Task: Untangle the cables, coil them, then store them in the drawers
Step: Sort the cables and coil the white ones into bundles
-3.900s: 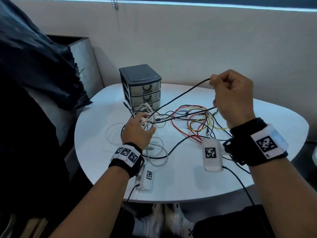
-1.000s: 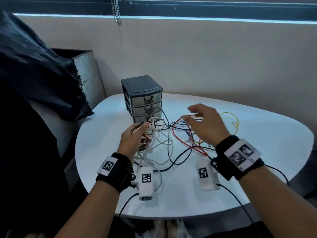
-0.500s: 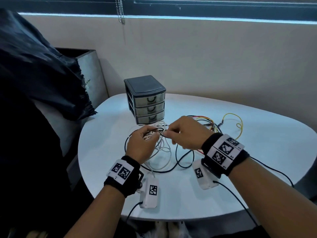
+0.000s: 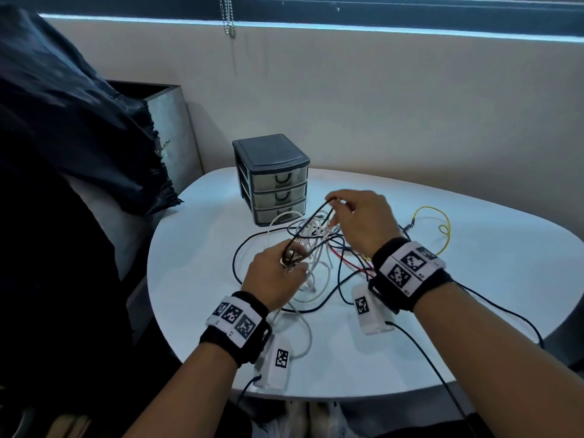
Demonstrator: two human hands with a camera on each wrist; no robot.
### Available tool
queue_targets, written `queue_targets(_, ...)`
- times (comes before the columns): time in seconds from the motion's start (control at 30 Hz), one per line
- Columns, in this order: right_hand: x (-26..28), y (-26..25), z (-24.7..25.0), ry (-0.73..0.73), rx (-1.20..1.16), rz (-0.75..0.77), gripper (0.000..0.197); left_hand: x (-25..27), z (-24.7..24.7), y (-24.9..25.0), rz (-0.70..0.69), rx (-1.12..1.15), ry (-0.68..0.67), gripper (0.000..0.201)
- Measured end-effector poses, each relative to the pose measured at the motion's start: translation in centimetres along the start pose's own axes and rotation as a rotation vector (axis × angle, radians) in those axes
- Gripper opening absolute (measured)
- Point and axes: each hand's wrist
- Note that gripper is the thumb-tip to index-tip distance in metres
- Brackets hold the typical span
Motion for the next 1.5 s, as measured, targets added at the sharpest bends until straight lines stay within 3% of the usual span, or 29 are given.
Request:
queue_targets(0.13, -2.5, 1.4, 2.5, 0.240, -0.285, -0.199, 0.018, -0.2, 0.1, -1.4, 0.079, 0.015, 0.113, 0.020)
queue_targets(0.23, -4.5, 2.7, 4.9, 0.338, -0.407, -0.317, 0.019, -0.6, 0.7, -2.2, 0.149, 0.105, 0.166, 0.025)
queue_targets(0.33, -5.8, 4.9, 6.3, 0.411, -0.407, -0.387, 0.022, -1.1, 1.1, -2.1, 0.220, 0.155, 0.172, 0.021)
queue_targets(0.43, -6.8, 6.9, 7.6, 0.521, -0.250, -0.384, 0.031, -1.4, 1.0, -2.8, 0.263, 0.098, 0.135, 0.021)
queue_targets(0.57, -6.1, 7.2, 7.7, 0.349, -0.128, -0.356, 0.050, -1.6, 0.8, -2.8, 0.402, 0.208, 0.101, 0.018)
queue_targets(0.7, -3.2, 6.0, 6.4, -0.058, 0.132, -0.329, 0.068, -1.7, 1.2, -1.2, 0.520, 0.364, 0.095, 0.017)
queue_targets(0.8, -1.1, 3.7, 4.4, -0.142, 0.505, -0.136, 0.058, -1.6, 1.4, -0.6, 0.532, 0.421, 0.071, 0.014)
queue_targets(0.87, 0.5, 1.6, 2.3, -0.107, 0.409, 0.007, 0.039, -1.3, 1.4, 0.0, 0.516, 0.456, 0.039, 0.017)
queue_targets(0.93, 2.0, -0.4, -0.2, -0.168, 0.268, 0.094, 0.022, -1.1, 1.3, 0.6, 0.478, 0.490, 0.002, 0.019)
queue_targets(1.03, 3.2, -2.3, -3.0, -0.353, 0.216, 0.011, 0.023, -0.6, 1.2, 1.3, 0.412, 0.505, -0.014, 0.018)
queue_targets(1.1, 3.2, -2.4, -3.9, -0.350, 0.247, -0.016, 0.029, -0.5, 1.3, 1.2, 0.378, 0.494, -0.005, 0.015)
queue_targets(1.23, 3.0, -2.4, -4.4, -0.296, 0.344, 0.122, 0.023, -0.4, 1.6, 1.3, 0.346, 0.496, -0.001, 0.021)
queue_targets(1.33, 2.6, -2.1, -3.9, -0.217, 0.399, 0.195, 0.024, -0.7, 1.4, 1.6, 0.358, 0.482, 0.101, 0.034)
queue_targets(1.4, 2.2, -1.7, -3.1, -0.172, 0.447, 0.244, 0.026, -1.1, 1.2, 1.4, 0.338, 0.379, 0.161, 0.043)
queue_targets(1.5, 1.9, -1.7, -1.3, -0.085, 0.352, 0.274, 0.025, -1.3, 1.0, 1.5, 0.231, 0.080, 0.135, 0.051)
Point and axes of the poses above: each hand's wrist, its own x-axis away from the middle knuckle, its own z-axis out of the back of the hand, y = z × x, and after that the axes turned 7 degrees about y, right-handed
